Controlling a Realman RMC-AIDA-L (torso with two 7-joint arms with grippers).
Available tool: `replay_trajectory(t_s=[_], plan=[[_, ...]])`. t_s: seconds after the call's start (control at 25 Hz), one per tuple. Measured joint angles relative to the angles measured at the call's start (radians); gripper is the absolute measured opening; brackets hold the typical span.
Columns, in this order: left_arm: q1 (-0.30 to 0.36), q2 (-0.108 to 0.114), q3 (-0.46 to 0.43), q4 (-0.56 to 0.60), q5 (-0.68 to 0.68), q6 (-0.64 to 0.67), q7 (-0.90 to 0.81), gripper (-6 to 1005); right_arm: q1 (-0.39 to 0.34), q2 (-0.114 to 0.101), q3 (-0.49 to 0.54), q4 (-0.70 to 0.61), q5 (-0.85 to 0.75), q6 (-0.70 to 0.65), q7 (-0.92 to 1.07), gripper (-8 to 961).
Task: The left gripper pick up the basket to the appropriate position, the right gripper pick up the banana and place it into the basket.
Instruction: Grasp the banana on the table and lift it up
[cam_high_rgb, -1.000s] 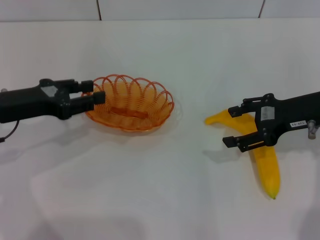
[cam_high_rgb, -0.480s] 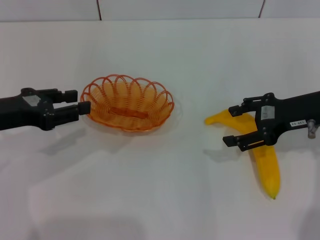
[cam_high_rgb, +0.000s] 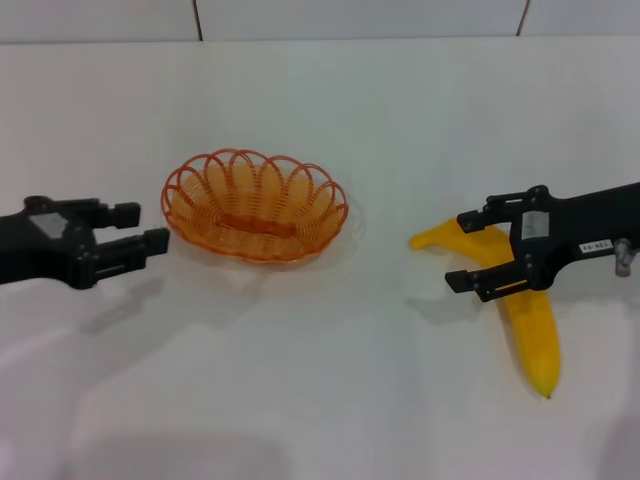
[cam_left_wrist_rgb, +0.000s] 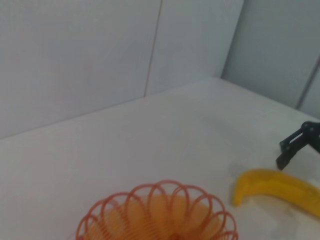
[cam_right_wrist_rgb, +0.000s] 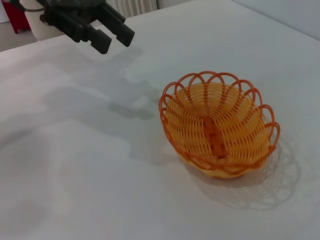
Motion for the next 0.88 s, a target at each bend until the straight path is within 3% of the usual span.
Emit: replay_trajectory(t_s=[0.56, 0.88], plan=[[0.127, -0.002, 0.062, 0.154, 0.004, -0.054, -0.005, 522, -0.014, 0.014, 0.0, -0.031, 0.008, 0.061, 0.029, 863], [0.113, 0.0, 0.064, 0.148, 0.017, -0.063, -0.006, 522, -0.021, 0.015, -0.047, -0.062, 0.001, 0.153, 0.107, 862]])
